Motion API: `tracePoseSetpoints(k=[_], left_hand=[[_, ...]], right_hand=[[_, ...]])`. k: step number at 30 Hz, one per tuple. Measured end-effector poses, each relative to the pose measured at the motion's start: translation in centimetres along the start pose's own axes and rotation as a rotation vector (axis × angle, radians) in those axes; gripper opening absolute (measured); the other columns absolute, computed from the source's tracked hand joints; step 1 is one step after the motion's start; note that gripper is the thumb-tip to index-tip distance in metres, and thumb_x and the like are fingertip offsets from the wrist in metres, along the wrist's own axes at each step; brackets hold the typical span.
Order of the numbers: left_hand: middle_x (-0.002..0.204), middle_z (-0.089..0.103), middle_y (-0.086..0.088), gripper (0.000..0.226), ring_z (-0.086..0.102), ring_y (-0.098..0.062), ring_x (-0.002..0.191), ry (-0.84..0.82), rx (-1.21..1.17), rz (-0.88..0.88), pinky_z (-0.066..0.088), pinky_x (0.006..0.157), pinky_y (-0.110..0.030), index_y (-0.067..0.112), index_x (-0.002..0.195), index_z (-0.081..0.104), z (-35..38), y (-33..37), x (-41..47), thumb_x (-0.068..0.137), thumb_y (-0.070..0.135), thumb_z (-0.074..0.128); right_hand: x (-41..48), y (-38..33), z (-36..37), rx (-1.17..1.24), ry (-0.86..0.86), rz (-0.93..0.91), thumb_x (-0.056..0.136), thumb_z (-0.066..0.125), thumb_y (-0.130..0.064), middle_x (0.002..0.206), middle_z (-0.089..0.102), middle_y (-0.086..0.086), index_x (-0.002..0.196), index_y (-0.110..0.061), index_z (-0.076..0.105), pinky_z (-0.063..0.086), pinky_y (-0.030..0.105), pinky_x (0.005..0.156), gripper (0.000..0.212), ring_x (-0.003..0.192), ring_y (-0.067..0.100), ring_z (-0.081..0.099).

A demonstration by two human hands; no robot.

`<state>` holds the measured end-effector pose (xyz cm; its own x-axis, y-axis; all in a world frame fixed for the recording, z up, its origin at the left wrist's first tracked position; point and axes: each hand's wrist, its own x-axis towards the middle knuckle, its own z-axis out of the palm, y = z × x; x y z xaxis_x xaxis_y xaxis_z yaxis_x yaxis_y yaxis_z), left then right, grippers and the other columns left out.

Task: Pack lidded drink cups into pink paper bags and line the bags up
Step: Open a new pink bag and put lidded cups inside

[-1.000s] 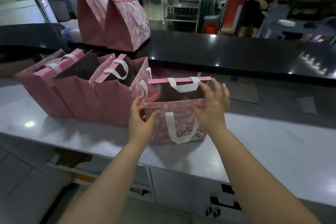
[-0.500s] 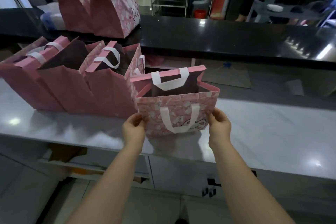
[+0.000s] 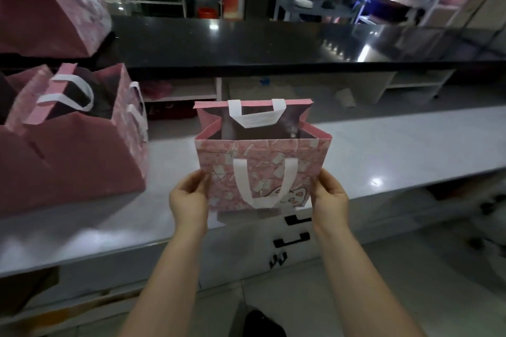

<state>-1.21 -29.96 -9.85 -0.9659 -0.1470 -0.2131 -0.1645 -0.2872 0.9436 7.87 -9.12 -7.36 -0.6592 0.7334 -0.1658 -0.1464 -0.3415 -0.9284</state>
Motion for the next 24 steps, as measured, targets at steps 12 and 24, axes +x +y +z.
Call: tracePoseSetpoints(k=[12, 24], left_hand=[[0.086, 0.075, 0.006, 0.023, 0.071, -0.018, 0.091, -0.253, 0.051, -0.061, 0.056, 0.091, -0.046, 0.025, 0.079, 0.072, 12.9, -2.8, -5.3, 0.088, 0.004, 0.068], [0.086, 0.076, 0.006, 0.025, 0.072, -0.015, 0.087, -0.352, 0.094, -0.014, 0.058, 0.085, -0.043, 0.028, 0.076, 0.075, 32.4, -8.8, -14.0, 0.089, 0.009, 0.069]], right_hand=[[2.5, -4.4, -12.4, 0.146, 0.320, -0.123, 0.090, 0.064, -0.001, 0.102, 0.073, 0.012, 0.092, -0.016, 0.068, 0.059, 0.028, 0.070, 0.016, 0.088, 0.020, 0.070], [13.4, -13.2, -28.4, 0.191, 0.378, -0.213, 0.089, 0.065, 0.000, 0.086, 0.075, -0.006, 0.094, -0.017, 0.069, 0.054, 0.017, 0.062, 0.018, 0.076, 0.005, 0.070]])
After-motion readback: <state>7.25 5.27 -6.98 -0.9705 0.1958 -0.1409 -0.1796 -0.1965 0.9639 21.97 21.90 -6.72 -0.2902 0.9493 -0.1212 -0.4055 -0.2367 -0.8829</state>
